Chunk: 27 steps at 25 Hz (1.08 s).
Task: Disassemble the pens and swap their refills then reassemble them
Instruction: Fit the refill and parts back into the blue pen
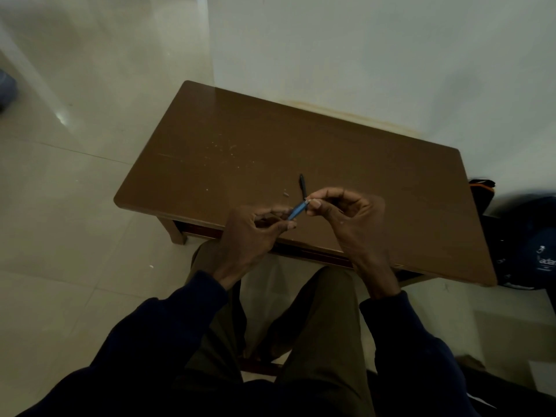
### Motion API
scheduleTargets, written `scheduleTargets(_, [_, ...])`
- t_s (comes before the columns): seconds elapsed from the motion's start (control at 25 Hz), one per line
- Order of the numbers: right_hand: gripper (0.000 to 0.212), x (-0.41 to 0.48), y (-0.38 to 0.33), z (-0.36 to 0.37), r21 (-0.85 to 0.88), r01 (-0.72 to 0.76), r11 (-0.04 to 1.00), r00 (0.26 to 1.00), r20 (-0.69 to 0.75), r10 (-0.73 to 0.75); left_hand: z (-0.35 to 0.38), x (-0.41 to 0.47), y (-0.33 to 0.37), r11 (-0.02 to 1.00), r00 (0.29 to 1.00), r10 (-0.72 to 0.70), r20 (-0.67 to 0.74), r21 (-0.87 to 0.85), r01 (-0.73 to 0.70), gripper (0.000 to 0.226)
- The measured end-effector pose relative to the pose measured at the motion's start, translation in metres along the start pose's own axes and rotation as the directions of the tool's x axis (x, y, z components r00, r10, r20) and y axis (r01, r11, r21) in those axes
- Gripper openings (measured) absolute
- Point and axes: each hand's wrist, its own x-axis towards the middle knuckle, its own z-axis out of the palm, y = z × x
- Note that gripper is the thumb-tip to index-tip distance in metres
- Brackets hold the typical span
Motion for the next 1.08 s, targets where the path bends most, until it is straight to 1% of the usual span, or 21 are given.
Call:
scheduleTargets(0.2, [0.009, 0.0, -0.001, -0.002, -0.152, 0.057, 0.987, 0.998, 0.02, -0.054, 0.0, 0.001, 0.0, 0.999, 1.0, 0.027, 0.002, 0.043, -0.027, 0.032])
scheduleTargets(0.52, [0.008, -0.004, 0.0, -0.007, -0.246, 0.117, 0.962, 0.993, 0.054, -0.107, -0.001, -0.001, 0.005, 0.986, 0.994, 0.112, -0.004, 0.126, -0.11, 0.028])
scheduleTargets(0.72, [0.008, -0.009, -0.002, -0.01, -0.238, 0.118, 0.964, 0.993, 0.058, -0.107, -0.002, -0.007, 0.011, 0.966, 0.989, 0.151, -0.013, 0.215, -0.144, 0.026])
scheduleTargets(0.92, [0.008, -0.016, -0.009, -0.011, -0.179, 0.119, 0.977, 0.993, 0.041, -0.113, -0.004, -0.014, 0.022, 0.94, 0.978, 0.209, -0.018, 0.28, -0.196, 0.025])
scheduleTargets(1.08, [0.004, -0.02, -0.019, -0.016, -0.169, 0.131, 0.977, 0.991, 0.046, -0.125, -0.003, -0.023, 0.03, 0.94, 0.975, 0.22, -0.033, 0.274, -0.202, 0.026])
